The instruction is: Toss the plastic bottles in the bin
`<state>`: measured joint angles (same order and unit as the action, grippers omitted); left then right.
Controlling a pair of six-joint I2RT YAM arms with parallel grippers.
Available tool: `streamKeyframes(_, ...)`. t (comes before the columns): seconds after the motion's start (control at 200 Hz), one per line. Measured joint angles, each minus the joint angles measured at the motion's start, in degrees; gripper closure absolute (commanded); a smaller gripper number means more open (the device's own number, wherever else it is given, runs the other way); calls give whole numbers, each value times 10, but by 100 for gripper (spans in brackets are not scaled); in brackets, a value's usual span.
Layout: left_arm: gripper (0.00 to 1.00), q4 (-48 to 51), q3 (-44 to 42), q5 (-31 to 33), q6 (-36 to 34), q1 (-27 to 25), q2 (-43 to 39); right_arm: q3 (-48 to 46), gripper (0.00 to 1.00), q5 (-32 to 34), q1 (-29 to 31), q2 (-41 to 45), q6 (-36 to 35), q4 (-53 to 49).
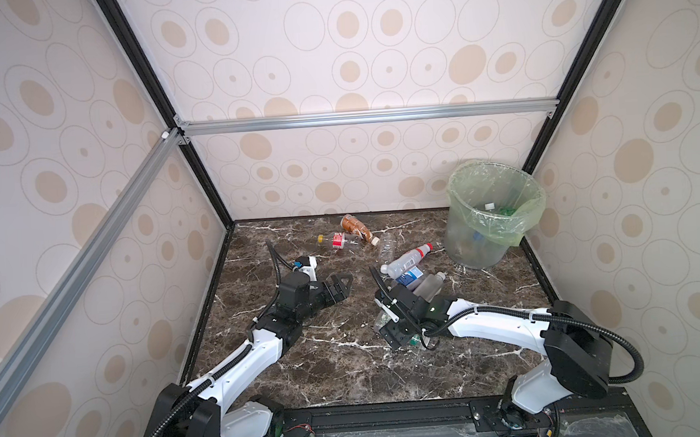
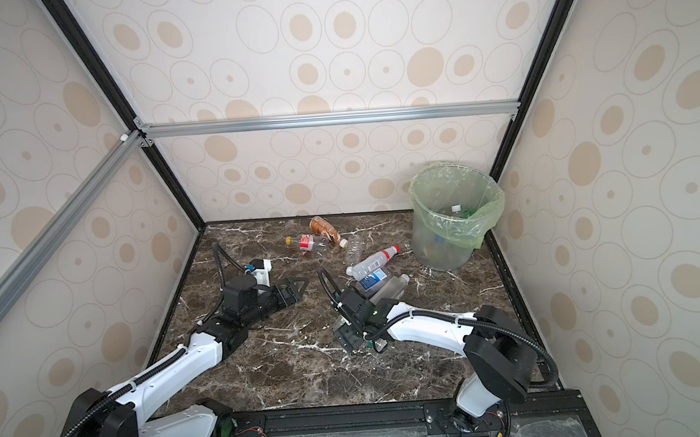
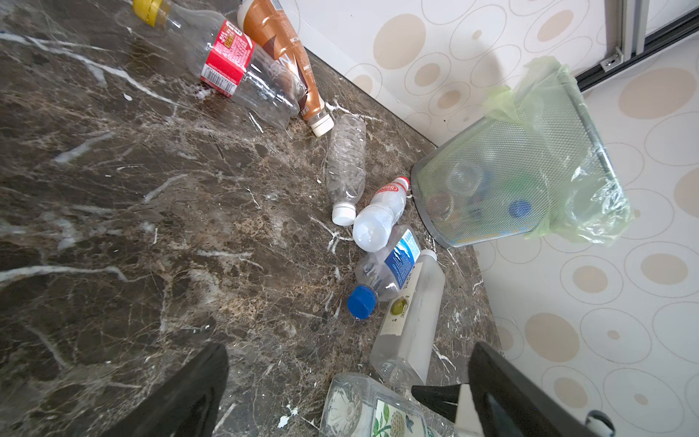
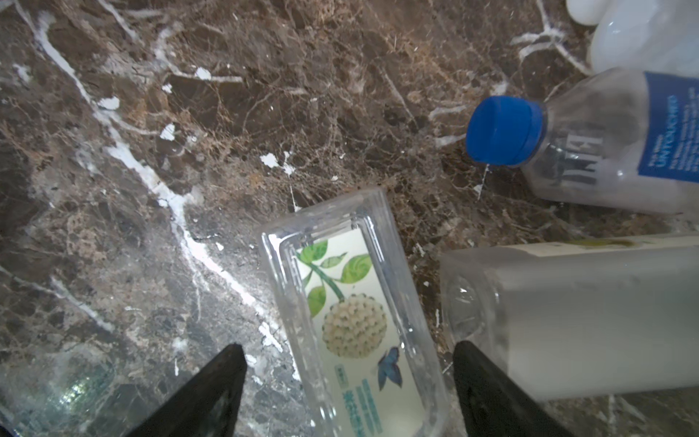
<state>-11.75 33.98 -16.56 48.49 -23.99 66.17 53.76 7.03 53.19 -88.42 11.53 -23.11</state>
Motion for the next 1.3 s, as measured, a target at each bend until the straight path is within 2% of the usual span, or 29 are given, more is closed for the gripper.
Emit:
streamKeyframes(0.34,1,3,-4,-1,0,8,0,7,35,-8,0,-49,1,2)
streamKeyframes(0.685,1,6,-13,-1,0,31,-18,62,50,-8,0,-102,10,4)
streamKeyframes(1.085,1,9,-19,-9,0,54,-25,170,54,-7,-2,-189,24,-2)
streamKeyframes(1.3,1,11,-31,-25,-1,94,-38,226,55,-28,-23,-230,37,-5)
